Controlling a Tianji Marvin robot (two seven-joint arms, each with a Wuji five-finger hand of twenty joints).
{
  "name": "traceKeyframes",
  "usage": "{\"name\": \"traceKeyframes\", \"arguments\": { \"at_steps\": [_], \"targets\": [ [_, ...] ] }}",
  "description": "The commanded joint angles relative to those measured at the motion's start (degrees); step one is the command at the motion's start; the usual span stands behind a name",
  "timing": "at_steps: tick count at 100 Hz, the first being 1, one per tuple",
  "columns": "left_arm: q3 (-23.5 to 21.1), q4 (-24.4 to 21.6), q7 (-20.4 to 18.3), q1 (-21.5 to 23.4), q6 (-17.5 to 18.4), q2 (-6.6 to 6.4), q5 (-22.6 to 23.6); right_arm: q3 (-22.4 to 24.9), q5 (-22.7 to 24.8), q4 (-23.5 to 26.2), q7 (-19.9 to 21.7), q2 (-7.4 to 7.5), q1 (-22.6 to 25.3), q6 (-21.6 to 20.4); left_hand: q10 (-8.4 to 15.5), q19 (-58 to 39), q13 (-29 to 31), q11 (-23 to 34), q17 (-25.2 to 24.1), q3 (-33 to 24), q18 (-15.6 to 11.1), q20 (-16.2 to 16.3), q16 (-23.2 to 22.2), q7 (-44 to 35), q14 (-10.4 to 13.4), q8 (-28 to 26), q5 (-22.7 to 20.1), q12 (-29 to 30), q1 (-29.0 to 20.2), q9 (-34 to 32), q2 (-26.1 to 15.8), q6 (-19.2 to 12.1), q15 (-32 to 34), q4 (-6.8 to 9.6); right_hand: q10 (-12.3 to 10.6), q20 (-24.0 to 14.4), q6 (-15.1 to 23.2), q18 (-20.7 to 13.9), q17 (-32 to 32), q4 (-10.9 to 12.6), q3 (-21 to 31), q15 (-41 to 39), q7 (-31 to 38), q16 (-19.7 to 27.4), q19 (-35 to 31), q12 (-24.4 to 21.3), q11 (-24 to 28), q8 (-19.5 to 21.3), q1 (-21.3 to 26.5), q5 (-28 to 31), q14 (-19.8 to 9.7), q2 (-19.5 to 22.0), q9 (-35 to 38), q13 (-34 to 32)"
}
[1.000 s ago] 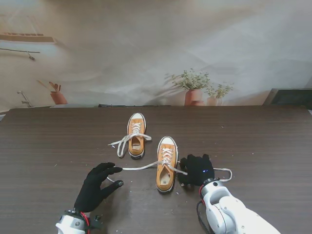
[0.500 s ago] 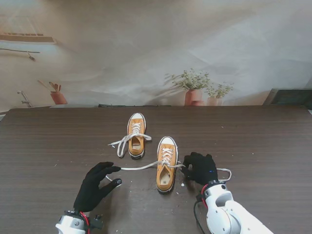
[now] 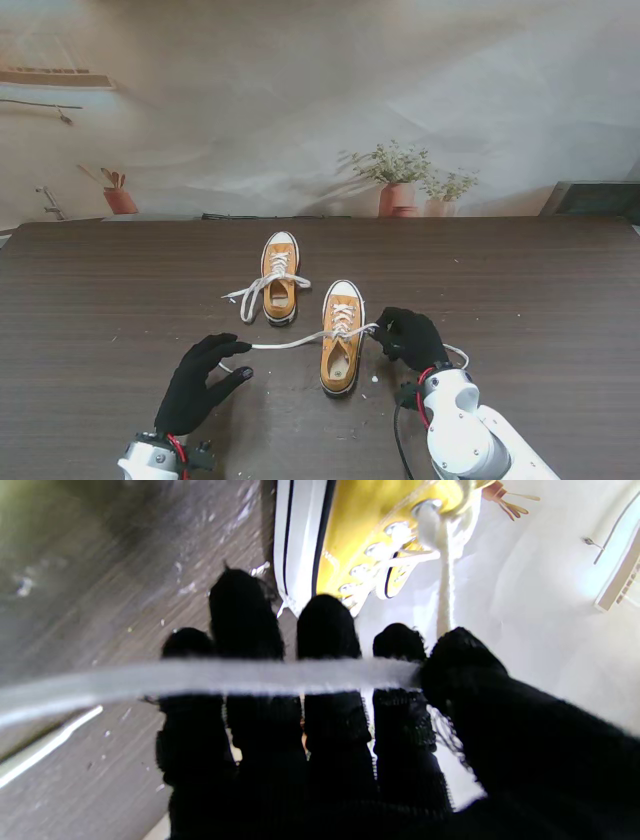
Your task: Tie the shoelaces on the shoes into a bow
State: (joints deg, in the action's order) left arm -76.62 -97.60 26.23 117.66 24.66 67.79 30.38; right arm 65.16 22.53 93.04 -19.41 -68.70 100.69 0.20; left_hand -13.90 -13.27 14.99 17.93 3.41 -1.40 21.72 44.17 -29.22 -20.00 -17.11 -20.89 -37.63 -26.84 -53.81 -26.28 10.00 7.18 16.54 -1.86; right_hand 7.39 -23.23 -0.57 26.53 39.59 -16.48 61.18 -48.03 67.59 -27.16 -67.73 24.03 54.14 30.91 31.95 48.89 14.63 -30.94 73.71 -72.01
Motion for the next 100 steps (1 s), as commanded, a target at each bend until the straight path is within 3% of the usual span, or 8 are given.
{"name": "traceKeyframes", "arguments": {
  "at_steps": [1,11,20,29,39,68,82,100],
  "targets": [
    [0.3,-0.6,-1.0,-0.6,-1.0,0.07,0.3,0.4,0.8,0.8,1.4,0.47,0.7,-0.1,0.0,1.0,2.1,0.7,1.0,1.7,-0.4,-0.7,0.9,0.8,-0.1,-0.1,-0.2,0.8,-0.4,-1.4,-1.8,-0.1,0.4,0.84,-1.6,-1.3,1.3,4.2,6.1,0.3,-2.2,-11.1,2.0,-2.7,-6.5,4.7,7.9,0.5,2.0,-1.3,-2.0,1.2,0.8,-2.7],
    [0.4,-3.0,-2.1,-1.1,-4.4,-0.4,1.9,0.7,1.8,0.3,1.2,0.71,1.0,-2.0,-0.1,-3.4,9.1,2.3,7.6,1.8,4.3,1.7,-1.0,1.1,-2.0,0.2,-0.4,0.3,0.4,-6.7,-2.4,0.0,5.1,0.75,-4.6,-9.1,2.5,9.0,22.0,0.3,-3.1,-31.4,2.0,-9.2,-23.3,11.7,16.4,-0.3,1.4,-1.4,-4.9,1.6,0.4,-2.9],
    [0.4,-6.8,-5.8,-1.3,-9.1,-1.25,3.5,1.1,2.4,0.3,1.3,0.89,1.4,-3.5,-0.6,-5.3,11.1,2.8,10.1,2.0,5.5,3.3,-1.8,1.4,-2.4,0.4,-0.9,0.1,1.1,-9.1,-3.3,0.3,7.5,0.79,-6.6,-22.4,2.8,0.9,26.6,0.2,-2.2,-43.9,1.8,-14.4,-39.9,17.3,20.1,-1.5,0.4,-0.4,-8.5,0.6,2.2,-3.0],
    [1.2,-10.5,-9.2,-2.2,-15.2,-2.18,6.8,1.8,3.3,0.9,2.1,1.28,2.3,-4.5,-0.5,-5.6,10.6,2.6,10.8,2.1,5.2,4.1,-1.4,3.1,-2.1,1.3,-0.8,0.1,1.9,-9.0,-3.8,0.8,8.5,0.97,-8.8,-26.6,3.0,-6.3,28.1,-0.1,-1.1,-51.3,1.3,-18.4,-49.9,20.6,23.0,-2.5,-0.6,0.7,-12.5,-0.6,4.7,-3.0],
    [3.0,-14.0,-13.2,-4.0,-21.9,-3.05,10.1,2.6,3.8,1.8,3.2,1.67,3.2,-5.6,-0.4,-5.4,9.5,2.2,10.8,2.1,4.4,4.2,-0.9,4.1,-1.6,1.8,-0.4,0.2,2.2,-8.0,-3.6,1.5,8.2,1.1,-9.8,-30.8,2.5,-8.0,28.8,-0.1,-0.1,-54.3,0.3,-20.7,-52.2,22.2,24.1,-3.6,-0.7,2.3,-13.8,-2.1,7.3,-3.1],
    [11.4,-17.3,-27.6,-15.1,-38.9,-5.37,17.9,4.7,0.0,4.3,8.3,2.34,4.5,-6.1,0.2,-16.5,8.5,2.9,8.5,0.1,1.1,8.2,-1.1,6.5,0.1,2.8,0.7,-0.3,1.0,-5.4,1.3,2.2,10.4,3.4,-9.2,-31.9,2.3,-7.8,28.8,-0.2,-0.4,-54.3,-0.5,-21.3,-52.2,22.9,24.0,-3.7,-0.3,2.4,-13.1,-1.9,7.4,-3.1],
    [16.1,-16.0,-35.5,-21.8,-43.8,-6.64,23.1,4.9,-1.4,5.1,10.4,2.64,5.0,-5.8,1.9,-40.4,7.6,3.2,1.1,-4.6,-2.0,-6.0,-1.1,5.7,1.9,2.4,1.9,-0.6,1.6,-3.4,6.9,0.7,10.7,3.36,-9.3,-31.8,2.2,-7.3,28.7,-0.1,-1.0,-54.3,-0.7,-21.4,-52.2,23.1,24.1,-3.7,0.0,2.3,-12.9,-1.4,7.4,-3.0],
    [22.0,-11.3,-39.4,-28.6,-45.7,-7.28,26.7,5.1,-1.6,5.3,10.7,2.72,5.3,-6.0,2.5,-44.2,7.0,3.7,0.8,-12.8,-2.6,-9.8,-1.5,2.9,2.8,1.8,0.7,-1.2,2.1,-2.7,13.1,-1.0,11.0,2.36,-9.2,-31.7,2.2,-7.4,28.8,0.0,-1.1,-54.2,-0.8,-21.4,-52.2,23.3,24.0,-3.6,0.3,2.3,-12.8,-1.4,7.3,-3.1]
  ]
}}
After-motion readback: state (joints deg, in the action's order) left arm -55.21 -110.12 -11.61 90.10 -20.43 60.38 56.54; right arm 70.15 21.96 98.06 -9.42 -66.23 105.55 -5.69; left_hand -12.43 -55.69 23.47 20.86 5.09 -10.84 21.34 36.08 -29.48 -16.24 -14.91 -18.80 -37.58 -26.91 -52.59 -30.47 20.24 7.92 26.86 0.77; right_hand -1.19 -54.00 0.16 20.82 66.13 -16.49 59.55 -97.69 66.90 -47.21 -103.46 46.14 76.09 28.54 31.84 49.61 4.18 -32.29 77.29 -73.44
